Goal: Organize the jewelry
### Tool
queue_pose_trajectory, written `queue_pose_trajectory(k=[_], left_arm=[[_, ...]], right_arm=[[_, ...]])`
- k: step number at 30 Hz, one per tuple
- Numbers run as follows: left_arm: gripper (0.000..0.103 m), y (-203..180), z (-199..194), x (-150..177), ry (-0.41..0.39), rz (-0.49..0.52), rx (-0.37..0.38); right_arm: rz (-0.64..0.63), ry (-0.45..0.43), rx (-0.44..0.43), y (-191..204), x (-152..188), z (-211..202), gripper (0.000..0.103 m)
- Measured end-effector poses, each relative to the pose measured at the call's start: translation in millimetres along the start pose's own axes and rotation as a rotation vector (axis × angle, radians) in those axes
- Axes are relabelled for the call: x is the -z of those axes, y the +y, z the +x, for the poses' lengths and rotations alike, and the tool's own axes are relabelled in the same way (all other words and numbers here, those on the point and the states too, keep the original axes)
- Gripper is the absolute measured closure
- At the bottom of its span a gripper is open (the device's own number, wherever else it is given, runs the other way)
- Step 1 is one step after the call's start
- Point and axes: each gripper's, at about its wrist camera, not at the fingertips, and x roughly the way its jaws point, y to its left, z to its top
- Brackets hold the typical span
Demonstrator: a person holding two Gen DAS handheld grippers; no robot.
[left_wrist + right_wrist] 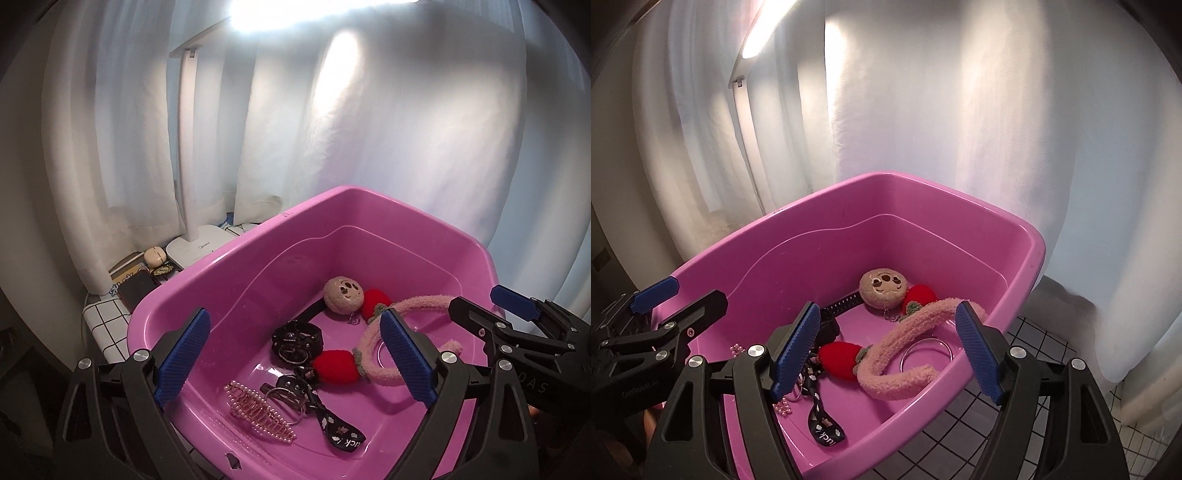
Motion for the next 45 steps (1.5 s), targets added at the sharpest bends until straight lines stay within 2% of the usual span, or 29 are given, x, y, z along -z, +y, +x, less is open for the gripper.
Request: queue_pose_trajectory(k=[28,45], left_arm=[[0.01,2,0,4,-0.015,0.012,-0.082],[0.009,-1,-1,4,-0.008,0.012,-0.08]], right_arm=[[-0.013,-0.052,0.018,-1,9,-13,0.03],[-0.015,-0.066,0.02,-3,13,-16,0.03]])
